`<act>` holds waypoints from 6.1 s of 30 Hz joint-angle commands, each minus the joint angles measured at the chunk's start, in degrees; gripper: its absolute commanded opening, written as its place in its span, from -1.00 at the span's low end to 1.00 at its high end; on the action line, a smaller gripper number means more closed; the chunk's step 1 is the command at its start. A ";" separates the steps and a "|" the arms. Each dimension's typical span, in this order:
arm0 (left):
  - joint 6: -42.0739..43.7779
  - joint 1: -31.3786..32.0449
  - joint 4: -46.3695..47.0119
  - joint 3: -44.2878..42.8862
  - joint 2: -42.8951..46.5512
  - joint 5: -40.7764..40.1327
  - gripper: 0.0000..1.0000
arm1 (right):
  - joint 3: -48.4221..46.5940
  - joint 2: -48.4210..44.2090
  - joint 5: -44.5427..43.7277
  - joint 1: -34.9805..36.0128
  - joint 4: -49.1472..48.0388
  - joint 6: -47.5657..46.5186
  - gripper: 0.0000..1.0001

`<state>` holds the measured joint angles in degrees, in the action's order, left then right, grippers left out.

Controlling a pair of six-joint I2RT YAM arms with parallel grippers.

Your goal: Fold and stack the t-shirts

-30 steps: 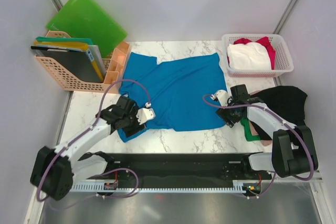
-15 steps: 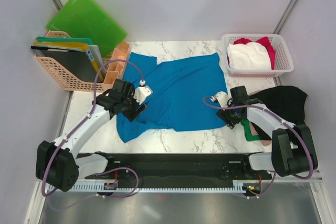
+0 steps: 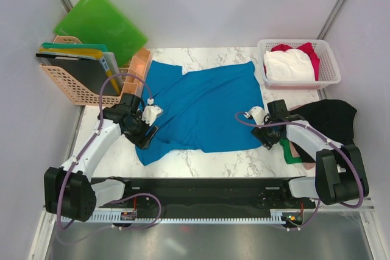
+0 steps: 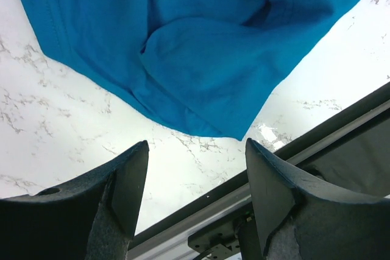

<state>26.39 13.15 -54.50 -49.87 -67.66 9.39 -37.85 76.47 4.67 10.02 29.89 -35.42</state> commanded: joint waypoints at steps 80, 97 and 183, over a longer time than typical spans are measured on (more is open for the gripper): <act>1.11 -0.31 24.17 1.53 7.19 -20.20 -0.96 | -2.41 4.13 -0.10 0.26 0.43 1.14 0.28; 1.03 -0.31 28.04 0.65 1.57 -18.53 -0.96 | -6.19 -3.08 5.71 0.26 5.00 2.28 -1.00; 4.37 -0.40 53.36 -14.02 -20.05 -16.77 -0.95 | -16.12 12.13 -2.38 0.17 -11.87 12.39 -1.00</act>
<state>28.73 12.93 -4.43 -60.82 -85.76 -7.49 -54.04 88.05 2.55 10.02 20.03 -23.66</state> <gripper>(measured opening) 0.027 0.010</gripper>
